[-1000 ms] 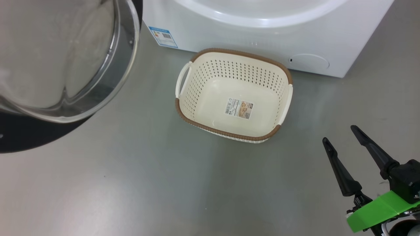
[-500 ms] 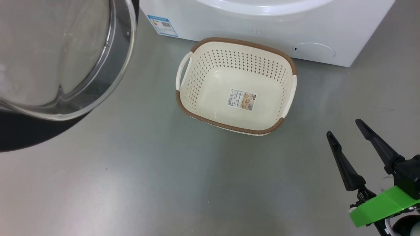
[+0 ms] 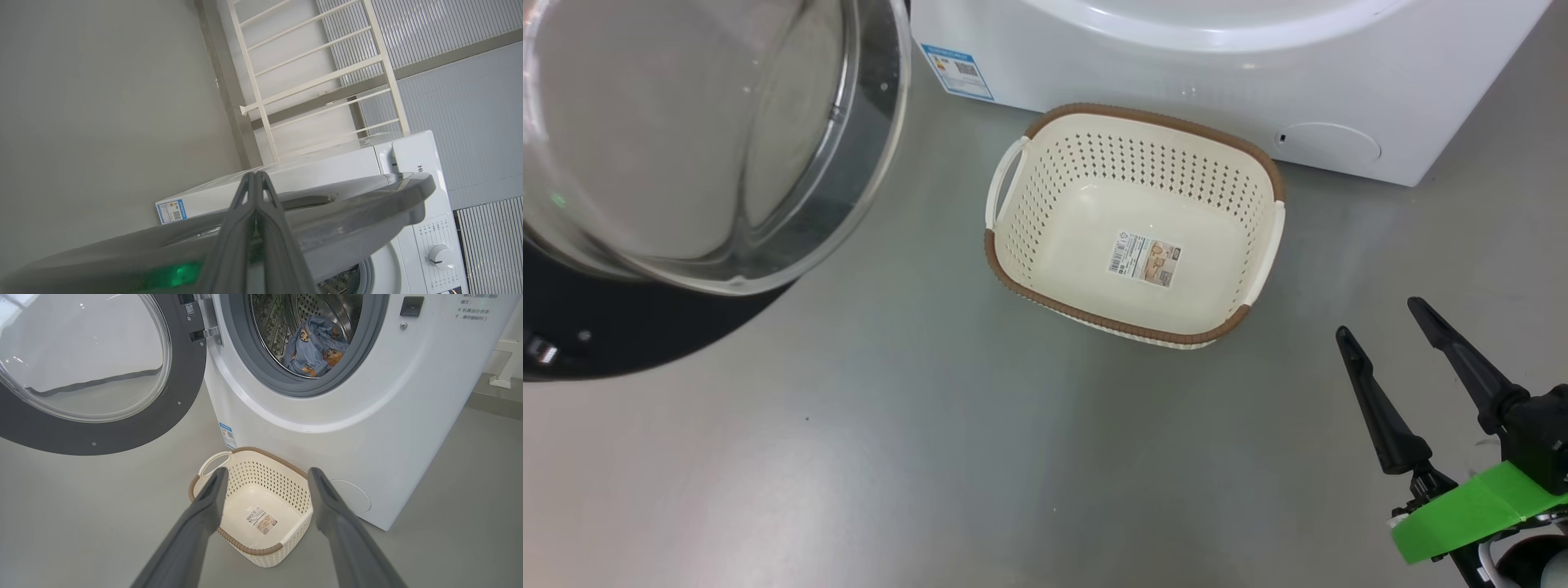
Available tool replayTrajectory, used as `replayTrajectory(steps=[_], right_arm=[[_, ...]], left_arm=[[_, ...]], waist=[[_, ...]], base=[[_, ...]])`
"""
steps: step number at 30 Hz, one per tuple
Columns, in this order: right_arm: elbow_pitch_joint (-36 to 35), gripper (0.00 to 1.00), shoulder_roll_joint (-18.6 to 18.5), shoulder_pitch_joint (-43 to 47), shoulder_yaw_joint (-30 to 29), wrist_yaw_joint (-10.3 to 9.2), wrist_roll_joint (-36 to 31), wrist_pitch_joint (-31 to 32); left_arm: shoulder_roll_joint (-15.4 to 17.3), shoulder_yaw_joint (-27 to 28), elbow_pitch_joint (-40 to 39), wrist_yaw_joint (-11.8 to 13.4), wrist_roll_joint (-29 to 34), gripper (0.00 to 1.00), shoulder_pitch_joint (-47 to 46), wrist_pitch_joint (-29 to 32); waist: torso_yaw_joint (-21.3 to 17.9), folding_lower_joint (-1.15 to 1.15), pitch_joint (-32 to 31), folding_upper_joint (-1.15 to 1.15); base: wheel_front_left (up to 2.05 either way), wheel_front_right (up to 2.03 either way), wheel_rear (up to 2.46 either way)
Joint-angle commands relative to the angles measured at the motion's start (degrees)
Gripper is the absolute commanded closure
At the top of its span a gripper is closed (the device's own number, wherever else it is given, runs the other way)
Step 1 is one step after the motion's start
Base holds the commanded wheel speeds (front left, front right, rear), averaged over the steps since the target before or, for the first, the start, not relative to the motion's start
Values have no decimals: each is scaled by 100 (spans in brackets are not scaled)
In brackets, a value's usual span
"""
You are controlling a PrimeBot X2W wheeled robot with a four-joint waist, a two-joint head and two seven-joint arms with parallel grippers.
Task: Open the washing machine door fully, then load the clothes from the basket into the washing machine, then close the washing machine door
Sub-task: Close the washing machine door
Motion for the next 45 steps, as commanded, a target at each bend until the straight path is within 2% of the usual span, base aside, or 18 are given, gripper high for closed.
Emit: replayTrajectory(steps=[1,12,20,34,45], right_arm=[[-127,0,14,-74,121,51,14,-49],[13,0,196,-21,118,51,7,-232],[198,0,384,65,101,51,-1,-413],[525,0,748,240,186,51,-6,-736],[793,0,924,312,354,51,8,-910]], left_arm=[[284,112,-351,-137,-89,100,84,256],[116,-132,-1377,-193,-154,100,618,859],[51,-493,-2028,-51,-27,100,902,1171],[-89,-956,-2743,224,-10,100,1189,1584],[-236,-1127,-2898,403,93,100,1374,1549]], waist=[[36,0,-46,0],[0,0,-368,0],[-228,0,-732,0],[-937,0,-1320,0],[-1686,0,-1670,0]], base=[[0,0,0],[0,0,0],[0,0,0],[0,0,0],[0,0,0]])
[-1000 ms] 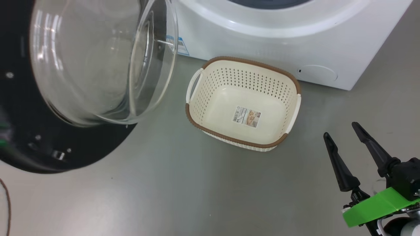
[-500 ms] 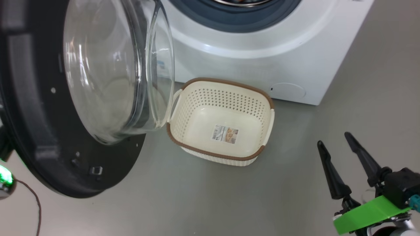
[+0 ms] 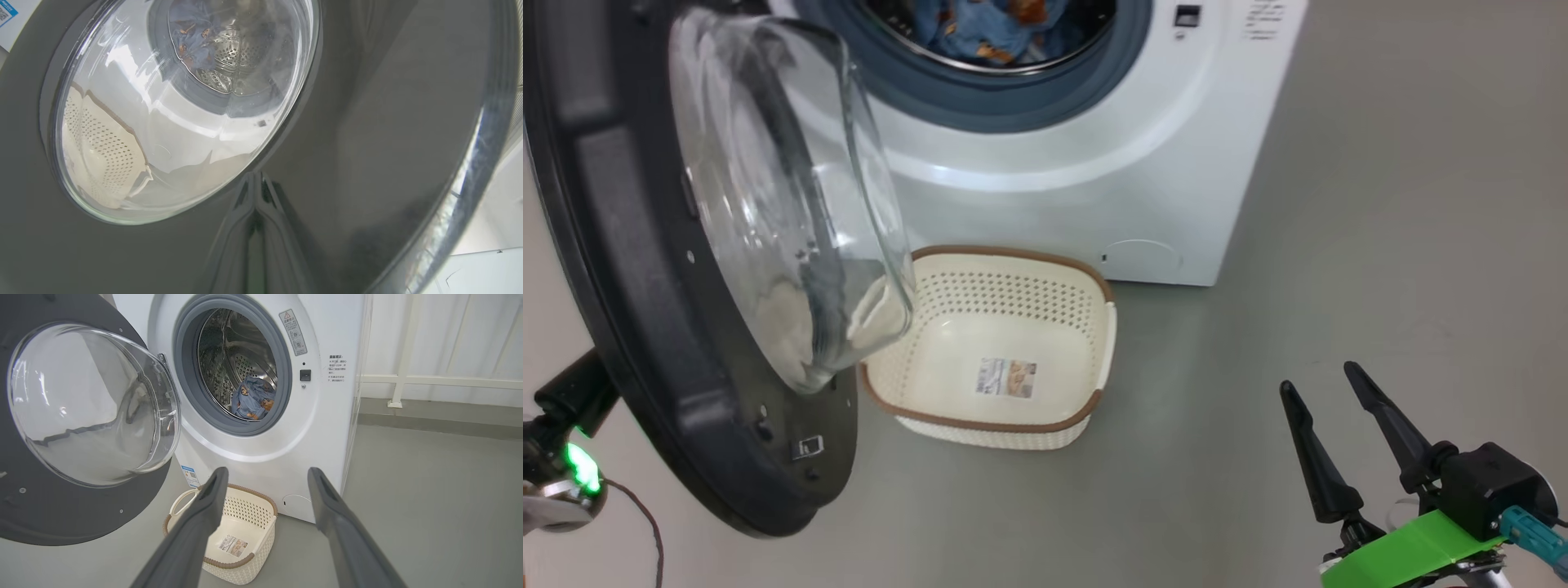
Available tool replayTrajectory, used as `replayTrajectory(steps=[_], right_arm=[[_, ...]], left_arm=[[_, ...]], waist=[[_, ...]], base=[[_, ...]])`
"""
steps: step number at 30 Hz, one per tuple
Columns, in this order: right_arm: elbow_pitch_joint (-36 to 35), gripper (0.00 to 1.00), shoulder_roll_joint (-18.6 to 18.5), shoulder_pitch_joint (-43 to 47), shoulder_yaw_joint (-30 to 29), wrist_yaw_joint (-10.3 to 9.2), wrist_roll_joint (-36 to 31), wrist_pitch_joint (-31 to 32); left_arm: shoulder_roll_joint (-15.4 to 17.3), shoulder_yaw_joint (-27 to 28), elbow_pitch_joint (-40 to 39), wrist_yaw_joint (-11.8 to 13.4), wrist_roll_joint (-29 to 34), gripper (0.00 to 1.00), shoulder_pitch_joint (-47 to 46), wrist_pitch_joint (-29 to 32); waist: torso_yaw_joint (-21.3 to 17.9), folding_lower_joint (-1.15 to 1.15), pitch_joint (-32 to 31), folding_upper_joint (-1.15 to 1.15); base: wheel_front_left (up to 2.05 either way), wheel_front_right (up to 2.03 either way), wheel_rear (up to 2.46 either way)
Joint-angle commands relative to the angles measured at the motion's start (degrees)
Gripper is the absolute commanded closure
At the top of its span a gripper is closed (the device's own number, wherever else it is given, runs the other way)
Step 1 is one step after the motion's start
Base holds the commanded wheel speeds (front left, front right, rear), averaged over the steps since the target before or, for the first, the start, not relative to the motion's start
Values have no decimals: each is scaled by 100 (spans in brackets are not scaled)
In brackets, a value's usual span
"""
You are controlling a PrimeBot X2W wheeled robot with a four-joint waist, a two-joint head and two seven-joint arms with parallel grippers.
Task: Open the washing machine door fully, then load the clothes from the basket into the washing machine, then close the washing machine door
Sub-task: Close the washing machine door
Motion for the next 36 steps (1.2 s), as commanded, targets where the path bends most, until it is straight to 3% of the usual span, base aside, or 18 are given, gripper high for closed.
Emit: replayTrajectory(steps=[1,22,36], right_arm=[[-119,0,1,0,175,51,14,-73],[127,0,106,-200,504,51,115,-299],[405,0,136,-446,726,51,185,-457]], left_arm=[[177,178,-201,16,21,100,-131,8],[-254,-82,104,105,188,100,-524,-189],[-602,-108,1003,-110,338,100,-1313,-501]], waist=[[-369,0,-208,0],[-1479,0,-81,0],[-2231,0,9,0]], base=[[0,0,0],[0,0,0],[0,0,0]])
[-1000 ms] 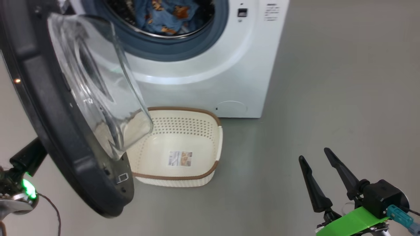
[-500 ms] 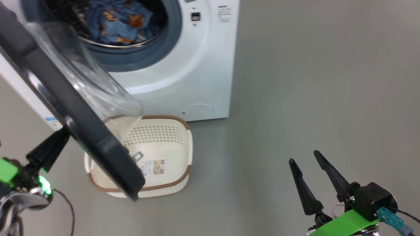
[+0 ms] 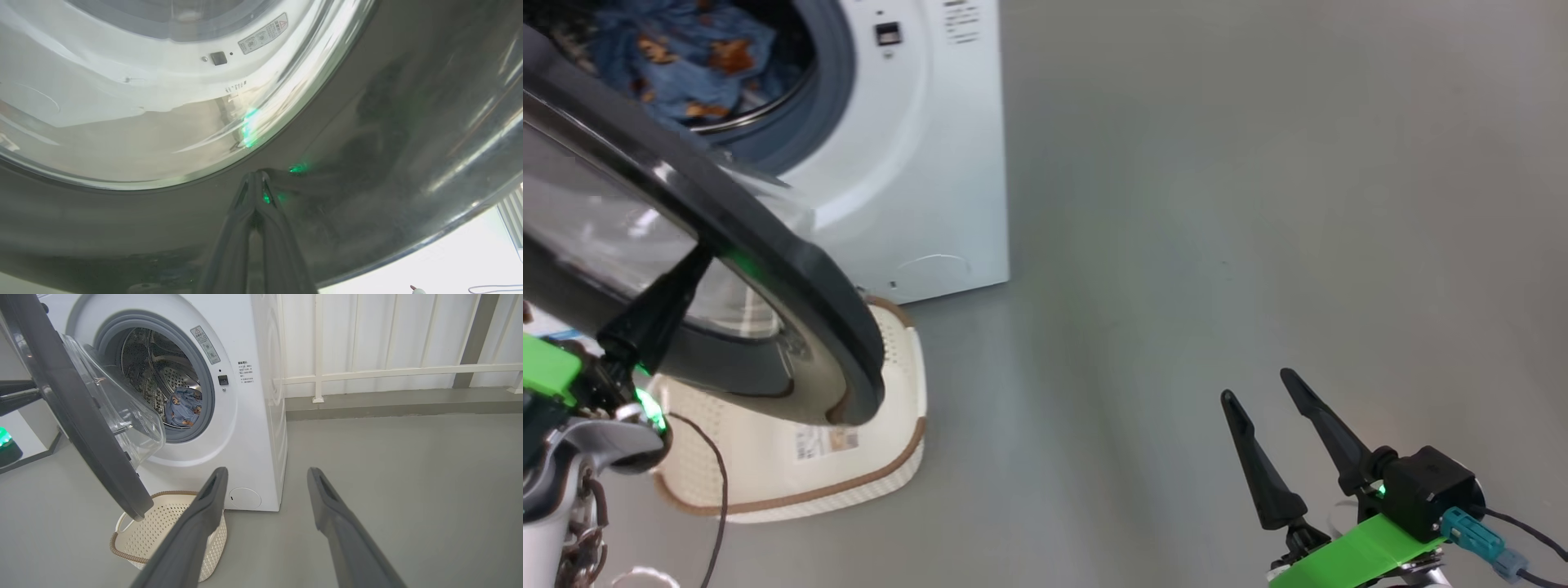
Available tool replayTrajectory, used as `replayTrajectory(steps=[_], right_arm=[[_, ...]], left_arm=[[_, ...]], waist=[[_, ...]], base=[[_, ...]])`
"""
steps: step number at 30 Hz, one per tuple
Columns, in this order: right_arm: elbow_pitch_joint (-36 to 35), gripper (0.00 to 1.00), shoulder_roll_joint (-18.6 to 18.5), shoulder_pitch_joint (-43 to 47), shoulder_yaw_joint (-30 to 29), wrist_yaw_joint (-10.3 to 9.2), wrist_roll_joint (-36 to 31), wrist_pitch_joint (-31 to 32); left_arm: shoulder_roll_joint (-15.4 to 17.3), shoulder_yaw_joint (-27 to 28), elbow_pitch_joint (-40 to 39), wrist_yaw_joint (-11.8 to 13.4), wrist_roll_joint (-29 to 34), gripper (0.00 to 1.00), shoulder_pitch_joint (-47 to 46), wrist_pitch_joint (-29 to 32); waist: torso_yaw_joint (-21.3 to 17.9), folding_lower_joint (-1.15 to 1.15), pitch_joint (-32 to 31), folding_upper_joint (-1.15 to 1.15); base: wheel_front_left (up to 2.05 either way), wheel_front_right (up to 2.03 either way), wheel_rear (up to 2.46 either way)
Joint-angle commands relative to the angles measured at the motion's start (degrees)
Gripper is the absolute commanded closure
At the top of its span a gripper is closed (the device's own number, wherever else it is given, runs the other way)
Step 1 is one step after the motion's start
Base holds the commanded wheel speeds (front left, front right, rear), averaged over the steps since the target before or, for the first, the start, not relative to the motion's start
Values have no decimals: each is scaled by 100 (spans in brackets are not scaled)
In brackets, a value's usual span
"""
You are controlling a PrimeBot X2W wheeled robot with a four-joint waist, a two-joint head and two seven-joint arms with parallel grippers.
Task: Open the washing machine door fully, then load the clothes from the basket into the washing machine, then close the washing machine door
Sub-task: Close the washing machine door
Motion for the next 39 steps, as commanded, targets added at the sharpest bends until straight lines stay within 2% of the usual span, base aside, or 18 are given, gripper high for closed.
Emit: replayTrajectory(steps=[1,10,18,22,31,32,33,34,39], right_arm=[[-109,0,10,-205,173,50,32,-61],[-38,0,34,-225,150,50,51,-120],[-28,0,45,-207,132,50,30,-119],[-41,0,46,-193,105,50,16,-124],[-50,0,53,-140,41,50,-6,-145],[-50,0,56,-132,33,50,-6,-147],[-49,0,58,-130,27,50,-5,-150],[-46,0,61,-126,14,50,-5,-154],[-44,0,50,-144,79,50,-7,-155]], left_arm=[[183,216,-48,-123,59,100,-348,-30],[84,301,356,-283,76,100,-644,-152],[73,385,481,-421,46,100,-601,-129],[79,504,385,-517,26,100,-439,-180],[-46,1161,-263,-679,-100,100,283,-626],[-94,1241,-357,-686,-99,78,381,-709],[-114,1306,-463,-693,-20,50,492,-819],[-162,1391,-559,-698,59,0,592,-975],[-463,1755,-1135,-707,476,0,984,-1710]], waist=[[-198,0,30,0],[-346,0,49,0],[-251,0,20,0],[-156,0,36,0],[43,0,9,0],[64,0,8,0],[81,0,7,0],[106,0,-1,0],[217,0,3,0]], base=[[0,0,0],[0,0,0],[0,0,0],[0,0,0],[0,0,0],[0,0,0],[0,0,0],[0,0,0],[0,0,0]])
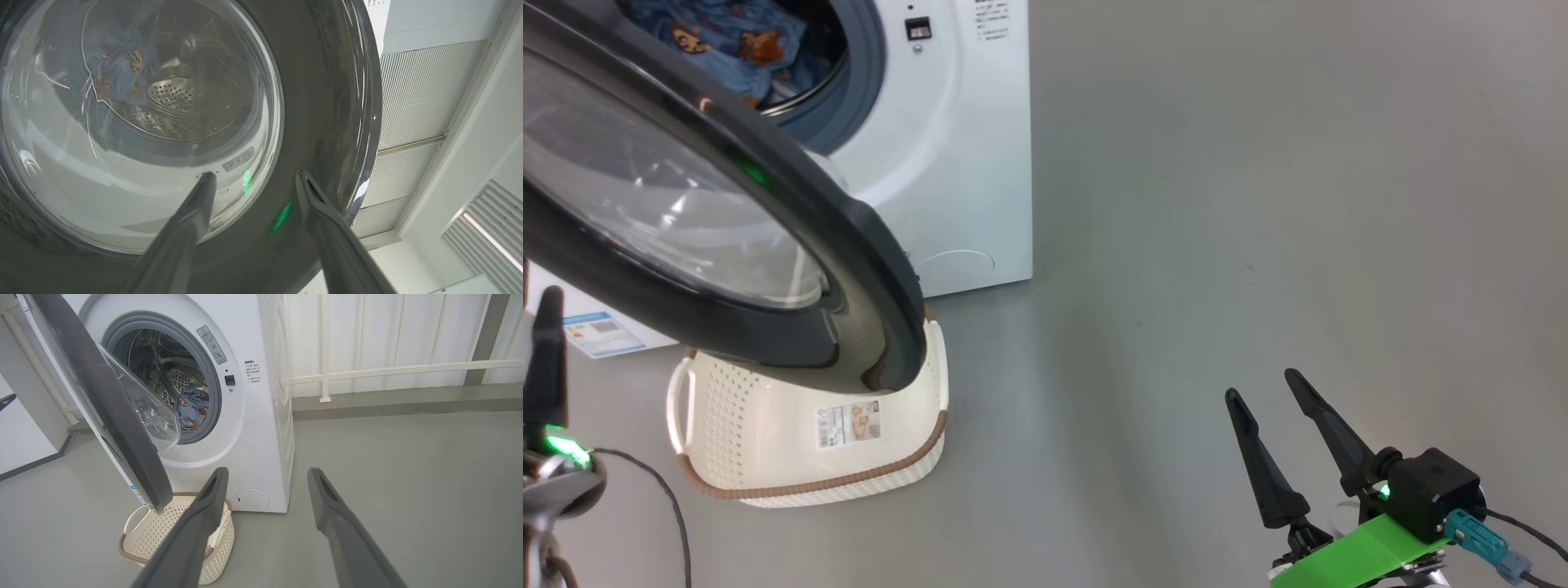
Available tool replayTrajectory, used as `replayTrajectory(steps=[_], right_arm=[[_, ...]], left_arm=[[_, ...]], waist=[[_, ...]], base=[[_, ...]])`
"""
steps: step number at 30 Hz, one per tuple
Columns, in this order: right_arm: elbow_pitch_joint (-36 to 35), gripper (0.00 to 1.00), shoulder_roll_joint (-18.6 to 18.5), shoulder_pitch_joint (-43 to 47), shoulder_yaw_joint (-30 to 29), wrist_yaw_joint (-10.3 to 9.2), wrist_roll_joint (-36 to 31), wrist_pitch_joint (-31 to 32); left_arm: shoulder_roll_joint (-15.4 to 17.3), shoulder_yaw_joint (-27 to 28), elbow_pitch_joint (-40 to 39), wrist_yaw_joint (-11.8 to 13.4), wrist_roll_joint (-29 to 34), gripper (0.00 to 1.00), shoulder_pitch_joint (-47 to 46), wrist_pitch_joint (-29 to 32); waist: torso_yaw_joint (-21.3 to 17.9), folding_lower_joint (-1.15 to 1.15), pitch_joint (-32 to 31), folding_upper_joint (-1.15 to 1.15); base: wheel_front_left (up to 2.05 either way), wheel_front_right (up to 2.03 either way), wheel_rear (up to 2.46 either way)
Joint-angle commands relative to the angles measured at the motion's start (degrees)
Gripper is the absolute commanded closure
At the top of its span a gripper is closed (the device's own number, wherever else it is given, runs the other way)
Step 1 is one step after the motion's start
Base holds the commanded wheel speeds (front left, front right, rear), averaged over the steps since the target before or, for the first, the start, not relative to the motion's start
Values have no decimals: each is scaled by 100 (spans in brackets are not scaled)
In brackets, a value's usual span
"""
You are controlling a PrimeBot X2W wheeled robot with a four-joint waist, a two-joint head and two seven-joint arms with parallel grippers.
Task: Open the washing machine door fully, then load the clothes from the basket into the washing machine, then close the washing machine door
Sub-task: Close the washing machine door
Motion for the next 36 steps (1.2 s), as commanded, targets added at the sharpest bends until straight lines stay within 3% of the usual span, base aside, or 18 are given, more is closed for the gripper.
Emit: replayTrajectory(steps=[1,5,9,14,17,27,36], right_arm=[[-149,0,-9,-138,122,51,-46,-52],[-130,0,-1,-133,104,51,-49,-60],[-113,0,0,-100,66,51,-57,-45],[-128,0,-52,19,-16,51,-69,0],[-166,0,-82,117,-112,51,-90,39],[-310,0,-115,428,-330,51,-195,206],[-453,0,-103,654,-491,51,-268,331]], left_arm=[[134,232,-299,-65,174,0,18,-136],[84,131,-846,-66,1223,0,376,-793],[313,-187,-1354,13,3141,0,836,-1614],[649,-678,-1905,733,5537,0,1405,-2240],[635,-989,-2132,1059,6342,0,1675,-2417],[516,-1768,-2065,1596,7636,0,2324,-2602],[436,-2003,-1716,1668,7838,0,2577,-2774]], waist=[[58,0,0,0],[149,0,-30,0],[226,0,-113,0],[329,0,-278,0],[409,0,-362,0],[582,0,-667,0],[698,0,-862,0]], base=[[0,0,0],[0,0,0],[0,0,0],[0,0,0],[0,0,0],[0,0,0],[0,0,0]])
